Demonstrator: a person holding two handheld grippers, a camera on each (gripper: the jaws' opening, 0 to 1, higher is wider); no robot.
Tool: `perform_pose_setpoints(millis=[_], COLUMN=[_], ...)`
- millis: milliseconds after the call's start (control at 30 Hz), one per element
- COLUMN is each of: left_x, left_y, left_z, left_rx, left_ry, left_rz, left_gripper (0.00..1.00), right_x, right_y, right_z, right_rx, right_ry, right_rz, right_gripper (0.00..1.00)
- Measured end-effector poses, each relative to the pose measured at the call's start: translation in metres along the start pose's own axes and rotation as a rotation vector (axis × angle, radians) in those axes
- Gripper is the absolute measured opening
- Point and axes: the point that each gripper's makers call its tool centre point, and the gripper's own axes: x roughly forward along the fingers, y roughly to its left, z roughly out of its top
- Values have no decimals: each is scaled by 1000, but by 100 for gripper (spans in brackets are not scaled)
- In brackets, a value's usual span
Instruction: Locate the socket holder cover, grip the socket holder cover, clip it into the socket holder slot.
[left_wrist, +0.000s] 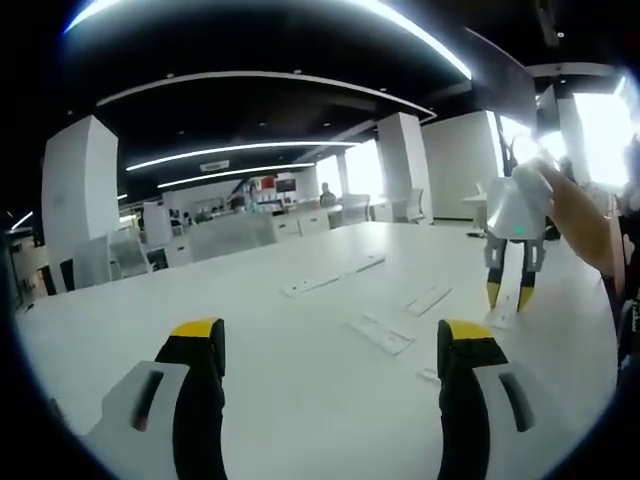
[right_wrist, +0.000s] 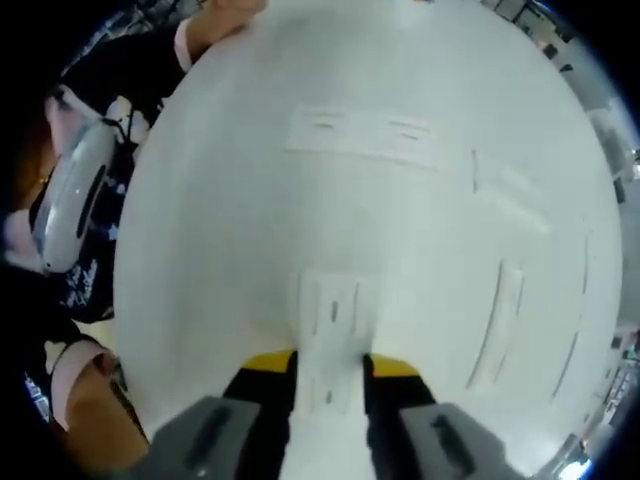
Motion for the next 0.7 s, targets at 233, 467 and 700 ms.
perform_pose_setpoints(millis=[233, 467, 700], left_x=[4, 8, 10], left_y=[1, 1, 2], left_z=[-3, -7, -8], left_rx=[-3, -23, -27], left_ry=[8, 15, 9], left_rz=[3, 0, -2], left_gripper=[86, 86, 86], right_x=[0, 1, 1], right_y=[-1, -3, -3], right_z=[-1, -2, -3], right_rx=[-10, -3, -8], right_ry=[-27, -30, -14], right_rz=[2, 9, 9], right_gripper=[28, 28, 28])
